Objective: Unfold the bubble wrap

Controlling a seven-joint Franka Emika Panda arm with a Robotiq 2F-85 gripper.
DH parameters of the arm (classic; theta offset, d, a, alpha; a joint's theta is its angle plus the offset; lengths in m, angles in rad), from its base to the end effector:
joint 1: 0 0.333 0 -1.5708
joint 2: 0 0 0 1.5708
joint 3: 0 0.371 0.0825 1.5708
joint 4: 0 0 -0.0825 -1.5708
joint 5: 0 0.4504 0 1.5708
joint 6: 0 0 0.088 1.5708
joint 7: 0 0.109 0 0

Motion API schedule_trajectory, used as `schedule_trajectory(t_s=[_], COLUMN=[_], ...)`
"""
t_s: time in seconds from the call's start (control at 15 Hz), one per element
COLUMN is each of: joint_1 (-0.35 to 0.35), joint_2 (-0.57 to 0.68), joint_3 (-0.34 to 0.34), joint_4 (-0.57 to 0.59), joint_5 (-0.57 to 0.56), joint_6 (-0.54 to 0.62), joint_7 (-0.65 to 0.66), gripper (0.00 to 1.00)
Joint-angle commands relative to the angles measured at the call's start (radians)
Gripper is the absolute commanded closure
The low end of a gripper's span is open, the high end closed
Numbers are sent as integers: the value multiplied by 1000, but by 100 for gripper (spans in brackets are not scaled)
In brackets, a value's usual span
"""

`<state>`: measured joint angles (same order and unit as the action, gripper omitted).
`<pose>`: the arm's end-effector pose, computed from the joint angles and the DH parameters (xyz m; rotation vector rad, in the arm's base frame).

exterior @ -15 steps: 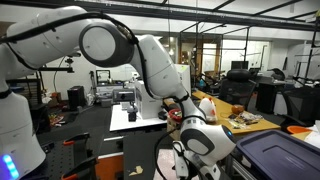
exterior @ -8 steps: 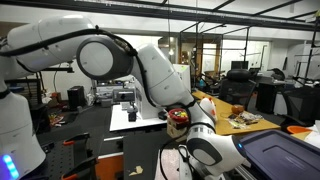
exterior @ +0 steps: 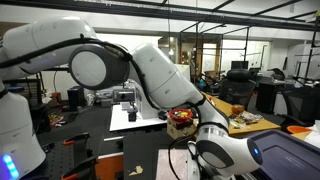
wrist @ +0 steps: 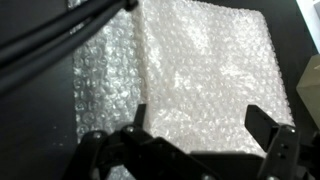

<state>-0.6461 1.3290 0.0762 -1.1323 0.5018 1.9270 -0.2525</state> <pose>0.6493 -0.3903 -0.0854 -2.3204 0.8018 0.3545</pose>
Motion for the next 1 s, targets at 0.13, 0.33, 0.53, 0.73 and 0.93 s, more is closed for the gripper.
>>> schedule_trajectory(t_s=[0.13, 0.33, 0.53, 0.73, 0.93], joint_1=[-3, 18, 34, 43, 52], joint_2=[29, 31, 14, -14, -35], joint_3=[30, 21, 5, 7, 5], joint_4=[46, 30, -3, -38, -62], joint_5=[5, -13, -41, -59, -87], joint_6=[-42, -24, 9, 37, 70], joint_7=[7, 3, -8, -40, -80], gripper=[0, 0, 0, 0, 0])
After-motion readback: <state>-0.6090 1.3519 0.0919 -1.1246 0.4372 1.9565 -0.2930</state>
